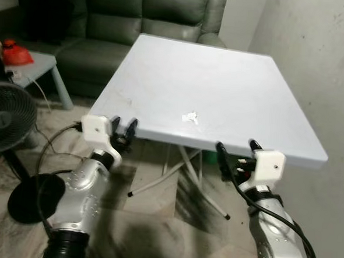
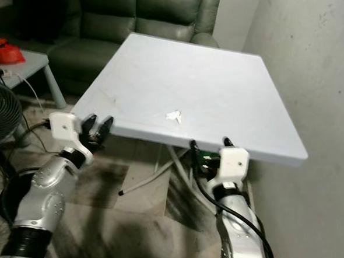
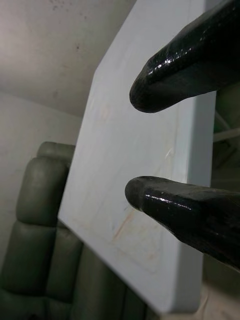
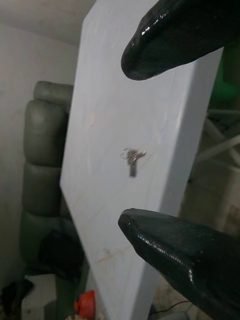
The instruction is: Hang keys on a hook
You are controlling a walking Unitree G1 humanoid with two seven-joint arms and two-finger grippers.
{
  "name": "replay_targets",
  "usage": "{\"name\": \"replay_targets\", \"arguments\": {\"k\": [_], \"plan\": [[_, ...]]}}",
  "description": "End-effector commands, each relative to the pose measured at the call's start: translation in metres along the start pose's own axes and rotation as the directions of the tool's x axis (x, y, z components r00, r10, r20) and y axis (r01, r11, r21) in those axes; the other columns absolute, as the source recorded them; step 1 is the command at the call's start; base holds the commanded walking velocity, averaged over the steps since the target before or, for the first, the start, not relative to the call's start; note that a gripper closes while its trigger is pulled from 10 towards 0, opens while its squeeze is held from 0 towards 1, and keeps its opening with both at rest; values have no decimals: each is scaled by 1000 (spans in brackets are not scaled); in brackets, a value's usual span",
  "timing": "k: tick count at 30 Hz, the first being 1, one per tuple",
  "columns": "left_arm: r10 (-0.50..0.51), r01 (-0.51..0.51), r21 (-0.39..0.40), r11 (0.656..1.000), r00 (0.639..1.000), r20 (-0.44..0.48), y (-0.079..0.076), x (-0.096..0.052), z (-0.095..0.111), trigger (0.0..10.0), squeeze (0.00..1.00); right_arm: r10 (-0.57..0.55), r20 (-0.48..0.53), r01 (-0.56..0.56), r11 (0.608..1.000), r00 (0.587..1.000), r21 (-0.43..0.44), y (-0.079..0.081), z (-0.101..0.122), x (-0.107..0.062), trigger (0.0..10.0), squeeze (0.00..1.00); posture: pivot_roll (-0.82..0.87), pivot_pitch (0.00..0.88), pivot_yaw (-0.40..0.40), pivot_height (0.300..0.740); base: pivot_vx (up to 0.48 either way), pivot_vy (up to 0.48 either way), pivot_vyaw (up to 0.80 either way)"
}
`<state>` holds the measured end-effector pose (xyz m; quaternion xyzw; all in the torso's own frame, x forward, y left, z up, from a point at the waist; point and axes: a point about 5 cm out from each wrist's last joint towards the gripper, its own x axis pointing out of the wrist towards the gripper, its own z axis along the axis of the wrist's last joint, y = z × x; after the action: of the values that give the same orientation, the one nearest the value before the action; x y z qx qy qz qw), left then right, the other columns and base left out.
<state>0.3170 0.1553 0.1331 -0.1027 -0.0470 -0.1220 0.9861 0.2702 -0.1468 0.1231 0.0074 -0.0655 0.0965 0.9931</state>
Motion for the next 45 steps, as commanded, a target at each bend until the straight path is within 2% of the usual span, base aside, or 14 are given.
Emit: {"name": "replay_targets", "arguments": {"k": [1,30,33,40,45], "plan": [[-38,38,-8,999,999,-3,-12,6,0,10000,0,-20,9,21,1000,1000,-18,-9,3,-2,10000,0,-153,0,-38,724,0,428,0],[-43,43,0,999,999,-8,-12,7,-1,10000,0,3,-2,-3,1000,1000,-27,-7,0,-5,10000,0,-157,0,-39,724,0,422,0],[-28,28,19,999,1000,-14,-10,7,-2,10000,0,5,-1,-5,1000,1000,-28,-7,0,-5,10000,0,-156,0,-41,724,0,0,0],[-42,42,-11,999,999,4,-14,6,0,10000,0,12,-2,-12,999,1000,-30,-6,0,-5,10000,0,-155,0,-41,724,0,0,0],[-34,34,4,999,999,-15,-13,6,-2,10000,0,19,-4,-19,999,1000,-30,-5,0,-5,10000,0,-155,2,-42,724,0,0,0]]}}
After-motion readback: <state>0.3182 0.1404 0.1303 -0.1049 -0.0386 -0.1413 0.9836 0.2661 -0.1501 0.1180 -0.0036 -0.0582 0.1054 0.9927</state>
